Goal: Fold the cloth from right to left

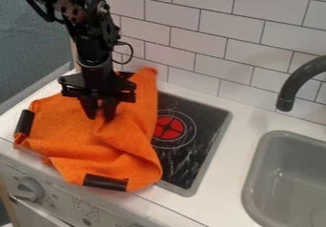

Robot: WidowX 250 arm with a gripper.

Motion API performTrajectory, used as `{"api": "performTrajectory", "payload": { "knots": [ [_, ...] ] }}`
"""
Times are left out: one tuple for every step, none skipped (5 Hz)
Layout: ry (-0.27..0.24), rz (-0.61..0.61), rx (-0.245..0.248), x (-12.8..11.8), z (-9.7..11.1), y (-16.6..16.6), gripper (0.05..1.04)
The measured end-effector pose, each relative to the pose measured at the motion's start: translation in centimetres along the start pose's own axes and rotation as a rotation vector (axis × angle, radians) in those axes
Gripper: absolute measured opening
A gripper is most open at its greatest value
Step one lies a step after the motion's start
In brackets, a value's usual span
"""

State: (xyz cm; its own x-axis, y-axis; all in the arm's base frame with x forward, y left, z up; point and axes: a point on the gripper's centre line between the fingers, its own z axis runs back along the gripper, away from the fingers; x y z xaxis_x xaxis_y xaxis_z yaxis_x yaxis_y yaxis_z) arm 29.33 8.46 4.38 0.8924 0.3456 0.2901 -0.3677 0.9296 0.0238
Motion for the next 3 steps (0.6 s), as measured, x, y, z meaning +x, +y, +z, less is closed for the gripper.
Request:
{"api": "performTrajectory", "payload": {
  "knots": [
    [0.001,0.013,0.003,-0.02,0.0,0.01,0.849],
    [0.006,0.02,0.005,-0.12,0.01,-0.08,1.021],
    [0.035,0.029,-0.004,-0.39,0.15,-0.32,1.005]
  ]
}}
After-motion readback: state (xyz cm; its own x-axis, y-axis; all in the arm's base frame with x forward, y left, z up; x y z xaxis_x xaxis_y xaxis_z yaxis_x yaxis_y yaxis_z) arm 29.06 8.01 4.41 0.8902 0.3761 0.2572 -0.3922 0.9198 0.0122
